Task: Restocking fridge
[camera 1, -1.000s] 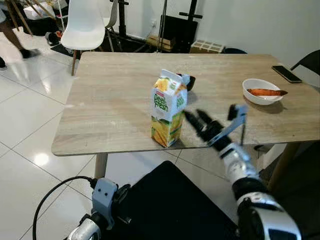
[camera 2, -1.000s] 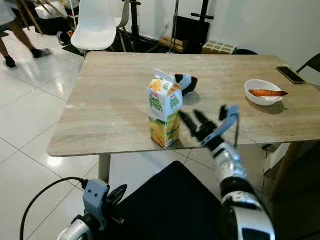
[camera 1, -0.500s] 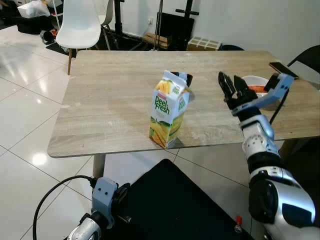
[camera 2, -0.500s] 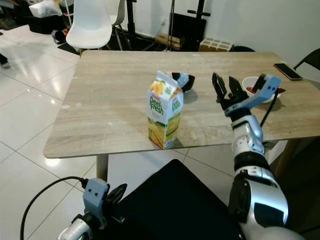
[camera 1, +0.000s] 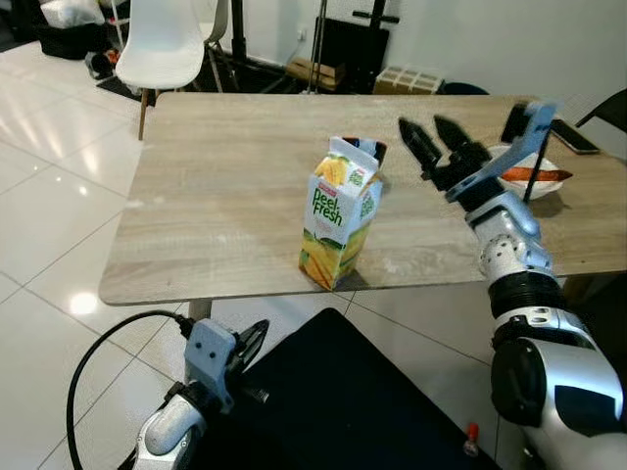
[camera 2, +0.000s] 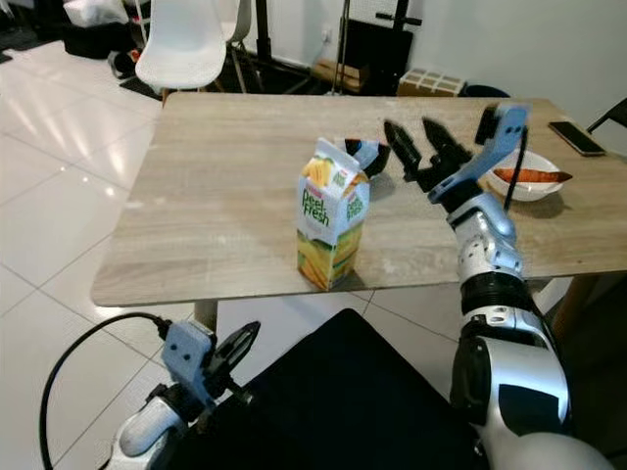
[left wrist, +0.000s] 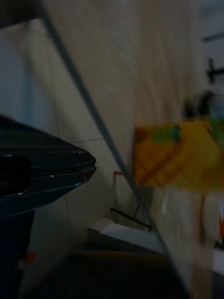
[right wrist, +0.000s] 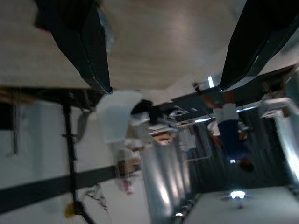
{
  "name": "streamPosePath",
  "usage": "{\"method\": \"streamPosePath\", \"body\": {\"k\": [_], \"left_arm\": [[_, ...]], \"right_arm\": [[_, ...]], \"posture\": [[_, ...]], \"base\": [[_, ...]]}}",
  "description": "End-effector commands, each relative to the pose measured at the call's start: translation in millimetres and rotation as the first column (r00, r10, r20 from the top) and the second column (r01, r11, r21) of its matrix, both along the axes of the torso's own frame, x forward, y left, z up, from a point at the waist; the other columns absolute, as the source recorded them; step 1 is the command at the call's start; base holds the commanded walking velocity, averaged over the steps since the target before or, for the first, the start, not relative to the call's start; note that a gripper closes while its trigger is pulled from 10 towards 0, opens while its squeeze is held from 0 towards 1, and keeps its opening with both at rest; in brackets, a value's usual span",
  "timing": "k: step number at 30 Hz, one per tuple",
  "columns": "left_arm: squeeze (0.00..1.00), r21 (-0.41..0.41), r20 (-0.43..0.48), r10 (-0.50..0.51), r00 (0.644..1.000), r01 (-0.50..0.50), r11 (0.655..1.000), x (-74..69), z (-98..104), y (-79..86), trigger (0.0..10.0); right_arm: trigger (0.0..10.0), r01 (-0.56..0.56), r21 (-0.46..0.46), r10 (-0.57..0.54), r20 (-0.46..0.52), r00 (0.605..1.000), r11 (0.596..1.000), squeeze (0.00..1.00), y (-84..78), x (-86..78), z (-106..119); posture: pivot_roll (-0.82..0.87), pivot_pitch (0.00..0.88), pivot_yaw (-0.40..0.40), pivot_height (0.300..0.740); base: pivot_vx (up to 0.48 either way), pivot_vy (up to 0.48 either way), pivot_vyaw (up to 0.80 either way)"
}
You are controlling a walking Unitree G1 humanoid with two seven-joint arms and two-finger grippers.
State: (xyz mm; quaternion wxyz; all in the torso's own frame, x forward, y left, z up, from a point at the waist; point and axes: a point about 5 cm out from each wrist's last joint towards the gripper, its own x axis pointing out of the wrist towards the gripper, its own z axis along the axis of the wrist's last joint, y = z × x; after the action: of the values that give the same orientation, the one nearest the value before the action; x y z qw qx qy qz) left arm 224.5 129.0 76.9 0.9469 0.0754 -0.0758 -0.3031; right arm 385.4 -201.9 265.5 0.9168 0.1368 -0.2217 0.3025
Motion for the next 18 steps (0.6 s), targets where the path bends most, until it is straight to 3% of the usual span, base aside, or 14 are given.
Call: {"method": "streamPosePath", "body": {"k": [1,7,8,9,10,11,12,14,15,18], "left_arm": [[0.00,0.056,0.037,-0.028,0.999,0.026,0.998,-0.6,4,-2.0,10.0],[0.00,0.088,0.041,-0.034,0.999,0.030,0.996,2.9,10,-4.9,10.0],[0.00,0.107,0.031,-0.021,0.999,0.017,0.994,3.8,9,-3.6,10.0],[0.00,0.116,0.030,-0.010,1.000,0.006,0.993,4.4,8,-2.7,10.0],[0.00,0.120,0.023,0.009,1.000,-0.012,0.993,5.4,7,-0.8,10.0],[0.00,0.122,0.018,0.022,1.000,-0.024,0.992,5.9,7,0.3,10.0],[0.00,0.120,0.017,0.026,1.000,-0.028,0.992,6.2,7,1.2,10.0],[0.00,0.118,0.017,0.028,0.999,-0.030,0.993,6.5,7,1.7,10.0],[0.00,0.116,0.017,0.028,0.999,-0.030,0.993,6.8,7,2.0,10.0],[0.00,0.113,0.016,0.028,0.999,-0.029,0.993,7.9,8,1.9,10.0]], "right_arm": [[10.0,-0.020,-0.013,0.020,0.019,1.000,1.000,0.00,-3.0,-2.2,7],[10.0,-0.009,-0.087,0.009,0.006,1.000,0.996,0.00,-13.7,-4.0,15],[10.0,-0.050,-0.167,0.047,-0.019,0.999,0.985,0.10,-16.5,-8.0,15],[10.0,-0.073,-0.201,0.067,-0.036,0.997,0.977,0.10,-17.5,-10.2,14],[10.0,-0.108,-0.232,0.096,-0.062,0.993,0.967,0.33,-17.6,-12.8,12],[10.0,-0.130,-0.247,0.114,-0.079,0.990,0.960,0.33,-17.3,-14.4,11],[10.0,-0.169,-0.257,0.148,-0.098,0.984,0.952,0.76,-15.0,-17.5,9],[10.0,-0.196,-0.263,0.172,-0.111,0.979,0.945,0.76,-13.1,-19.8,7],[10.0,-0.227,-0.263,0.201,-0.121,0.972,0.938,1.00,-10.0,-22.3,6],[10.0,-0.320,-0.272,0.294,-0.134,0.947,0.907,1.00,0.9,-30.7,5]], "posture": [[-0.02,0.088,-0.065,0.740],[-0.02,0.091,-0.067,0.740],[-0.02,0.089,-0.066,0.740],[-0.02,0.089,-0.066,0.740],[-0.03,0.089,-0.064,0.740],[-0.03,0.089,-0.064,0.740],[-0.03,0.087,-0.063,0.740],[-0.03,0.086,-0.061,0.740],[-0.03,0.084,-0.059,0.740],[-0.03,0.083,-0.056,0.740]], "base": [[0.000,0.000,0.00],[0.000,0.000,0.00],[0.000,0.000,0.00],[0.000,0.000,0.00],[0.000,0.000,0.00],[0.000,0.000,0.00],[0.000,0.000,0.00],[0.000,0.000,0.00],[0.000,0.000,0.00],[0.000,0.000,0.00]]}}
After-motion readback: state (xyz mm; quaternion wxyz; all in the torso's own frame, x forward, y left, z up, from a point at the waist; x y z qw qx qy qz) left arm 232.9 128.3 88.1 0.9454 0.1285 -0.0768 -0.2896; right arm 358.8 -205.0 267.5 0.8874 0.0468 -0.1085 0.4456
